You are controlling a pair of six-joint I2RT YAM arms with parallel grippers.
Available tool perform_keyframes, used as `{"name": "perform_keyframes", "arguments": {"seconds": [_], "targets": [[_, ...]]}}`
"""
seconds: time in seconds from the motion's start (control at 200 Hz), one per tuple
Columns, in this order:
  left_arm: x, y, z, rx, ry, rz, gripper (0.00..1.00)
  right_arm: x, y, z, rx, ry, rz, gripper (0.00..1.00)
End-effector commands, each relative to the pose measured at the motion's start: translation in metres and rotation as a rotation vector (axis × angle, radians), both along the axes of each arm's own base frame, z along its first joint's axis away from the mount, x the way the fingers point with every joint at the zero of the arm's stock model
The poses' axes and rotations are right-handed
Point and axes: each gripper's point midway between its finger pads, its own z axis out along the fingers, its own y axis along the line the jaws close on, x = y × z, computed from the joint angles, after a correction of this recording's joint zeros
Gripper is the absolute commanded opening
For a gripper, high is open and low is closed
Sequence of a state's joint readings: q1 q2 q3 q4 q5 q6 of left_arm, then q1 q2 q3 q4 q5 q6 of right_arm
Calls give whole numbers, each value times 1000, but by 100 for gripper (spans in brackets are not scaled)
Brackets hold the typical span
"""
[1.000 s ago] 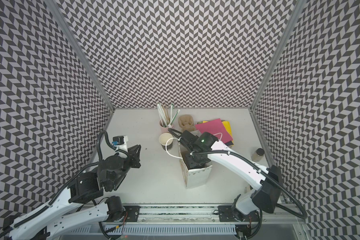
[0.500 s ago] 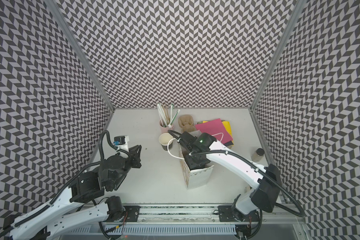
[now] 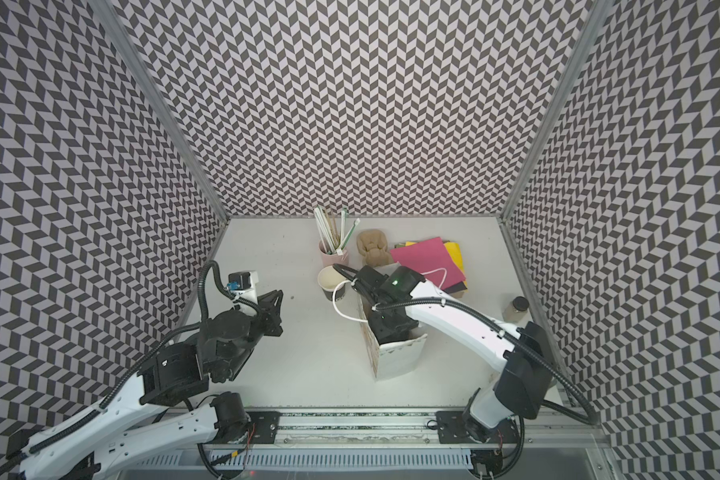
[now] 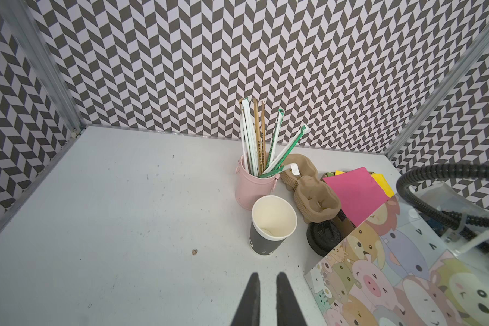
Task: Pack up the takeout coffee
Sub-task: 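Lower the black cup into the bag onto the pulp carrier with the right gripper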
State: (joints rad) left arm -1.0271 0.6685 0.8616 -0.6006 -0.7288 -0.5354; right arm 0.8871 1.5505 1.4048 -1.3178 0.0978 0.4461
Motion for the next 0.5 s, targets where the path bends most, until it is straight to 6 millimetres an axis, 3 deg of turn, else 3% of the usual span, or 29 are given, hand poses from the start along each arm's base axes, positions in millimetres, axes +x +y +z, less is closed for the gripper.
{"name": "perform_keyframes", "arguments": {"seconds": [0.0,0.496], "targets": [[0,4,2,2,-5,20,14,-4,0,-6,5,5,7,0],[0,3,-1,16,2,22,14,-13,-3,-35,13,40,20,0]]}}
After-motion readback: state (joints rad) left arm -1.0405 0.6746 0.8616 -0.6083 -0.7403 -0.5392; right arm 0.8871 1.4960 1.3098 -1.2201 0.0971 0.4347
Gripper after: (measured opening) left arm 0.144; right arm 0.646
